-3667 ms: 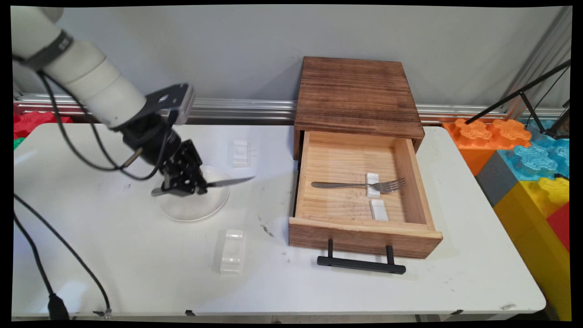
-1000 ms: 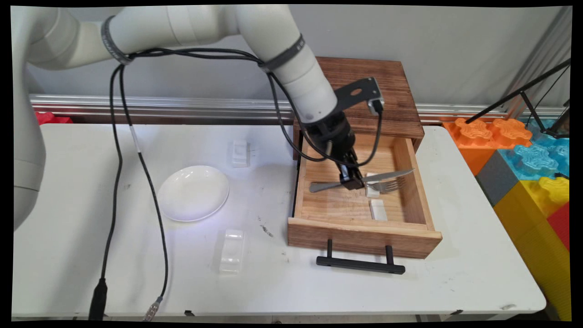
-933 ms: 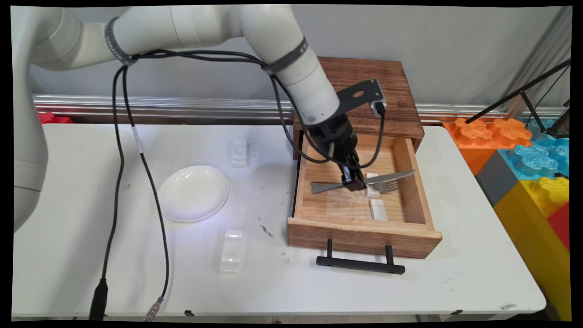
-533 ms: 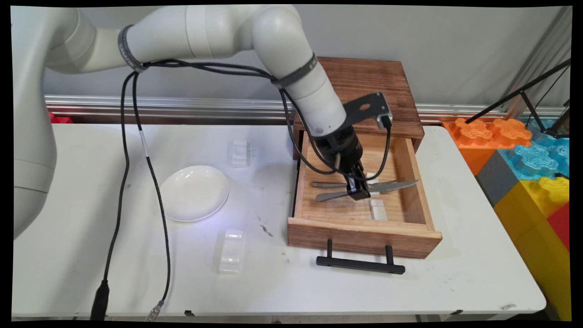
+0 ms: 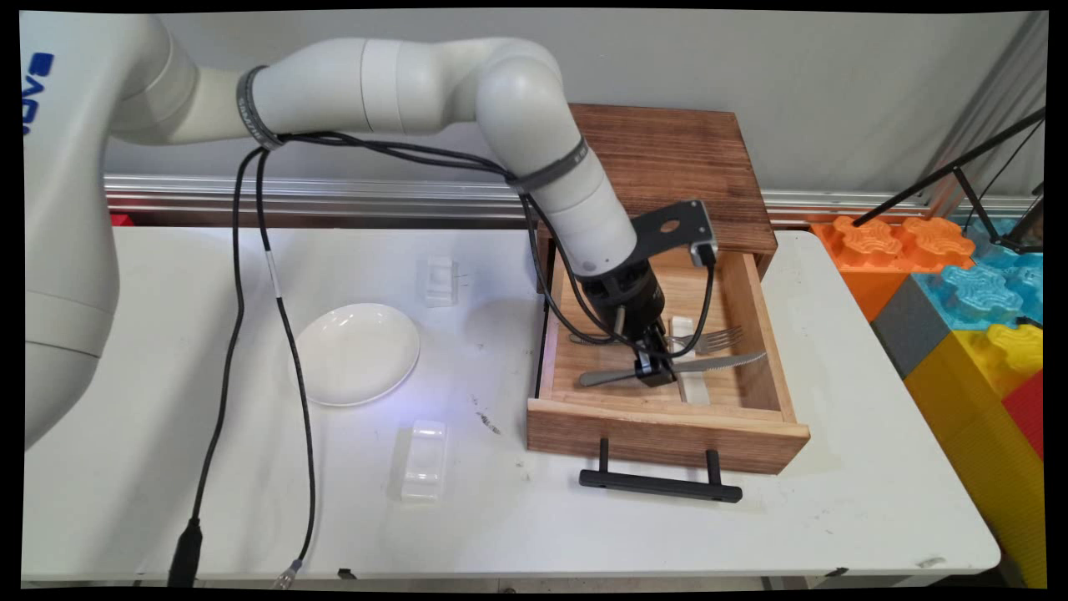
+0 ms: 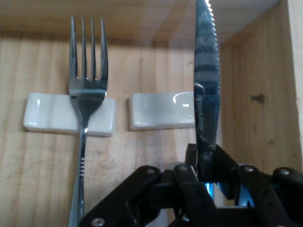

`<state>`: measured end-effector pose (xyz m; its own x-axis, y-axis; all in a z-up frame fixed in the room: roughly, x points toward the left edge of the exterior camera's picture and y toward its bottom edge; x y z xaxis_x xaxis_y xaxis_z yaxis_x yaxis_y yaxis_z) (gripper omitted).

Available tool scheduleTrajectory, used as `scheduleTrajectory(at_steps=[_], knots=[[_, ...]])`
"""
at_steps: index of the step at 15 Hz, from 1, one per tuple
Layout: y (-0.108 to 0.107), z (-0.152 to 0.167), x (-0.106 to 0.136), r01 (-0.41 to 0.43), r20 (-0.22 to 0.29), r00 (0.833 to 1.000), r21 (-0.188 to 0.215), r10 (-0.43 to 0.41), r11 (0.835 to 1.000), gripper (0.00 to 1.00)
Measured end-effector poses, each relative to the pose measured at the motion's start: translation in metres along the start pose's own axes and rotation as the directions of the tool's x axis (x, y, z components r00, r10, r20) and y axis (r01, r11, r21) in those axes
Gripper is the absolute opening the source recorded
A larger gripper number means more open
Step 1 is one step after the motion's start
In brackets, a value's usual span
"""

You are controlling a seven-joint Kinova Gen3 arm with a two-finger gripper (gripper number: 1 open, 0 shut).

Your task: Place the picked object into the drawer

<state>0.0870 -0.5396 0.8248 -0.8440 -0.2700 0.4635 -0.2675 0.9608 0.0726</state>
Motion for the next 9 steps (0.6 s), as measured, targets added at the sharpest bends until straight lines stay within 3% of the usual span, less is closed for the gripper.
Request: scheduleTrajectory(at_steps=[9], knots=[[-0.004,0.023,-0.008,0.004,0.010,1.000,-0.002,-0.004,1.000,0.00]])
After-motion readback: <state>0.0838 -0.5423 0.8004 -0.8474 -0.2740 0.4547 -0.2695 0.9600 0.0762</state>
